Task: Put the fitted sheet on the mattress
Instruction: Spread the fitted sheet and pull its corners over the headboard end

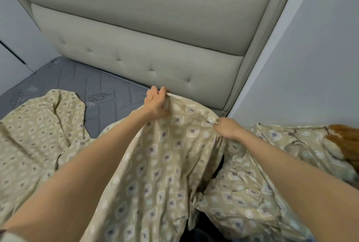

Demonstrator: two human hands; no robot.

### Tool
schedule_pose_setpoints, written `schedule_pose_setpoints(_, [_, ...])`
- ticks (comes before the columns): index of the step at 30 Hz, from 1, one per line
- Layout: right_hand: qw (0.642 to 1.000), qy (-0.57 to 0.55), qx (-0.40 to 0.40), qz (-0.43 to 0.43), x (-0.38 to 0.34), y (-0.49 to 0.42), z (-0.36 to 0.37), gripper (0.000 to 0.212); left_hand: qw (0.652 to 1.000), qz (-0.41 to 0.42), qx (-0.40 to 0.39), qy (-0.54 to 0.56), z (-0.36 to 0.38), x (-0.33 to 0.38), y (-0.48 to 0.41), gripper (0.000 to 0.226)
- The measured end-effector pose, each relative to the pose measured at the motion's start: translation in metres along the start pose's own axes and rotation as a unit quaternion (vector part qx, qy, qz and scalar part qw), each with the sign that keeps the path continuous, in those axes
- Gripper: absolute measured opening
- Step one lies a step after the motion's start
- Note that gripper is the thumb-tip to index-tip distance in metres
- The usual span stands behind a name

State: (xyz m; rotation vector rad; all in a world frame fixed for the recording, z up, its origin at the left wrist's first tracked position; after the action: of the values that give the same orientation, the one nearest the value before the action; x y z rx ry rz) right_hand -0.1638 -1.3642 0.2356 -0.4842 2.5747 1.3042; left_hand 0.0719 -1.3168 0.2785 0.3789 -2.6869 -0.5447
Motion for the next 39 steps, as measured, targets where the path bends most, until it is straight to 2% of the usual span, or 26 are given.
schedule_pose_setpoints(2, [0.997,-0.033,0.065,0.003,0.004,0.001,-0.014,0.038,0.999,0.013,-0.016,-0.042,-0.005,-0.003,-0.004,0.068])
schedule_pose_setpoints(5, [0.990,-0.040,0.137,-0.003,0.003,0.003,-0.028,0.023,0.995,0.001,-0.024,-0.097,-0.004,-0.005,-0.008,0.043])
schedule_pose_setpoints(7, [0.985,-0.057,0.158,-0.024,0.003,0.000,-0.031,0.012,0.986,-0.043,-0.025,-0.156,-0.002,-0.004,-0.011,0.033])
schedule_pose_setpoints(8, [0.984,-0.074,0.155,-0.040,0.003,-0.001,-0.030,0.015,0.981,-0.059,-0.026,-0.181,-0.001,-0.003,-0.012,0.030])
schedule_pose_setpoints(9, [0.985,-0.093,0.139,-0.052,0.003,-0.003,-0.029,0.026,0.978,-0.069,-0.028,-0.197,0.002,-0.003,-0.015,0.028])
schedule_pose_setpoints(11, [0.989,-0.107,0.079,-0.057,0.003,-0.008,-0.027,0.062,0.976,-0.082,-0.030,-0.201,0.006,-0.005,-0.022,0.031])
schedule_pose_setpoints(12, [0.994,-0.085,0.047,-0.046,0.004,-0.012,-0.026,0.076,0.977,-0.085,-0.031,-0.195,0.008,-0.007,-0.027,0.033])
schedule_pose_setpoints(13, [0.998,-0.043,0.025,-0.031,0.006,-0.017,-0.026,0.079,0.978,-0.087,-0.033,-0.188,0.011,-0.009,-0.032,0.034])
schedule_pose_setpoints(14, [1.000,0.013,0.016,-0.017,0.009,-0.024,-0.028,0.068,0.980,-0.087,-0.039,-0.175,0.014,-0.011,-0.038,0.033])
schedule_pose_setpoints(15, [0.997,0.070,0.024,-0.003,0.011,-0.029,-0.031,0.048,0.983,-0.089,-0.047,-0.152,0.018,-0.013,-0.045,0.030])
schedule_pose_setpoints(16, [0.992,0.116,0.049,0.011,0.013,-0.034,-0.037,0.026,0.986,-0.091,-0.056,-0.124,0.021,-0.015,-0.052,0.027])
schedule_pose_setpoints(17, [0.987,0.140,0.073,0.022,0.014,-0.035,-0.041,0.016,0.989,-0.092,-0.065,-0.100,0.024,-0.017,-0.056,0.025])
schedule_pose_setpoints(21, [0.974,0.197,0.101,0.056,0.026,-0.060,-0.049,0.024,0.989,-0.081,-0.115,-0.043,0.044,-0.020,-0.088,0.024])
schedule_pose_setpoints(28, [0.943,0.314,0.095,0.052,0.029,-0.124,-0.065,0.030,0.975,-0.159,-0.137,0.078,0.072,-0.030,-0.142,0.066])
schedule_pose_setpoints(33, [0.933,0.349,0.073,0.044,0.034,-0.174,-0.070,0.030,0.986,-0.107,-0.121,0.050,0.083,-0.031,-0.179,0.031])
schedule_pose_setpoints(39, [0.934,0.351,0.043,0.051,0.044,-0.236,-0.055,0.030,0.987,-0.117,-0.097,0.053,0.111,-0.037,-0.222,0.033])
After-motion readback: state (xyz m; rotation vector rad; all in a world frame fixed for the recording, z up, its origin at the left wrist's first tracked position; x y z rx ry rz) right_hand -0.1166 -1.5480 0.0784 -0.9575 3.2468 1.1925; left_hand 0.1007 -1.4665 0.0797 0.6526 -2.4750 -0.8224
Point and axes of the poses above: each hand's wrist, its own y-axis away from the middle knuckle, its own z-axis out of the palm, x = y × z, the point moved 6 cm from there along -y, towards the middle knuckle, and after that the axes turned 13 degrees about -x, right-handed, at the moved point
